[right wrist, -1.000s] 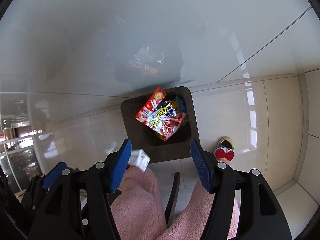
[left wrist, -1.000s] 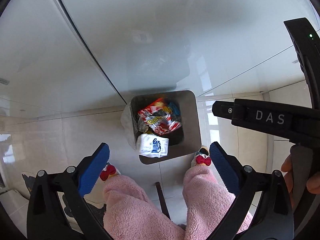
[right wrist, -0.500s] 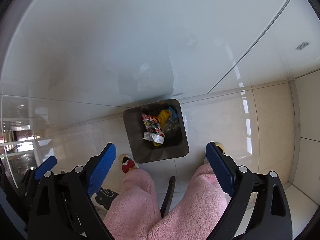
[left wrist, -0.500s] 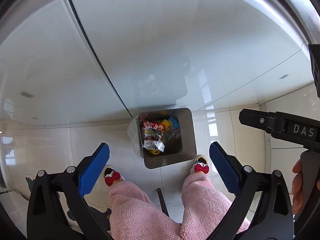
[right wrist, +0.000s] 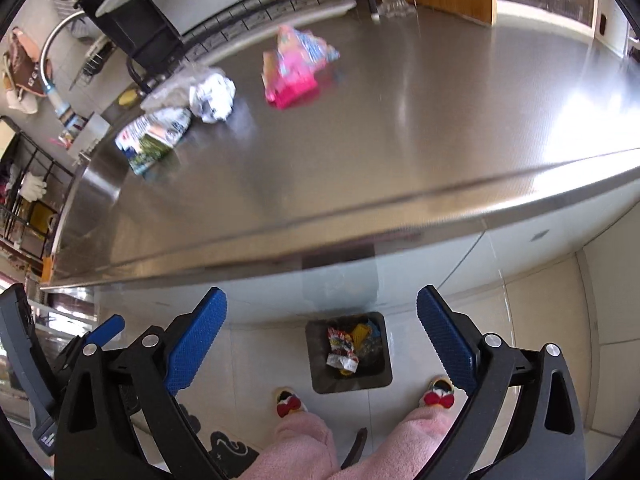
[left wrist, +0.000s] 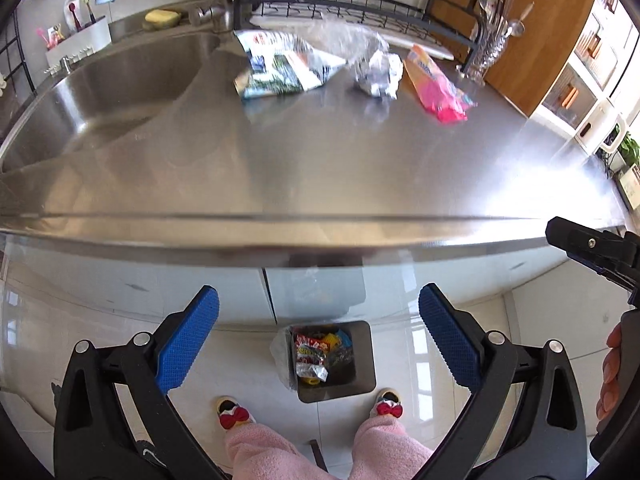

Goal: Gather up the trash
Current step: 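Raise both open tools back toward the counter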

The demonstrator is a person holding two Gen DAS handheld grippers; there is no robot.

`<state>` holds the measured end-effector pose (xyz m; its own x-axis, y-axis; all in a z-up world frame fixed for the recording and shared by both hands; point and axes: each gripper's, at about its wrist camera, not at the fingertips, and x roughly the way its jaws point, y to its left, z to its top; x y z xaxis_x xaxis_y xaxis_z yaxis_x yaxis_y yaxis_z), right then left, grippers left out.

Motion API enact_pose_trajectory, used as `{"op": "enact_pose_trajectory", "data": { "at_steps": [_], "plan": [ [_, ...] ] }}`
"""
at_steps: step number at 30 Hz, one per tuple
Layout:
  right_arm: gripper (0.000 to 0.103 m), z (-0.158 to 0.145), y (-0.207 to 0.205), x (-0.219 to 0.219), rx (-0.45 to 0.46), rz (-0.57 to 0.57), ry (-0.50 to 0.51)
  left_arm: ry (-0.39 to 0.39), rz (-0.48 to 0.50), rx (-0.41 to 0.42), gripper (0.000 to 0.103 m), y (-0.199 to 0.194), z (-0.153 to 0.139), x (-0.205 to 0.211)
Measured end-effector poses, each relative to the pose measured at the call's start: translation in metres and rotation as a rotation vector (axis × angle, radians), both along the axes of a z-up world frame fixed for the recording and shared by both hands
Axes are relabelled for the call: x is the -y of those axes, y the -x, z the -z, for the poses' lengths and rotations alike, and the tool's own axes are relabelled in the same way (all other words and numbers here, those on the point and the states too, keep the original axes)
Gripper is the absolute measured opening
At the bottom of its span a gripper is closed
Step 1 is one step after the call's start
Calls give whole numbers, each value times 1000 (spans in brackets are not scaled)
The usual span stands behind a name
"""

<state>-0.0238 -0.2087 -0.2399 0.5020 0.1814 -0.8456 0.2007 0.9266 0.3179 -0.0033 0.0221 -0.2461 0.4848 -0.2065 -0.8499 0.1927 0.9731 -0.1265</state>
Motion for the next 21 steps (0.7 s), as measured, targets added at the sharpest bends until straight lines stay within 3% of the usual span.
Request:
{"op": "enact_pose_trajectory", "data": {
  "at_steps": [4,12,21],
  "plan": [
    [97,-35,-23,8,64,11,-9,-3,-35,31,95,-24,-27,-8],
    [97,-67,-81,11,108,6,35,-19,-59,81,95,-81,-53,-25],
    [91,-56,-155,26,98,23,66,-5,-85,115,93,-141,-51,-36]
  ]
}}
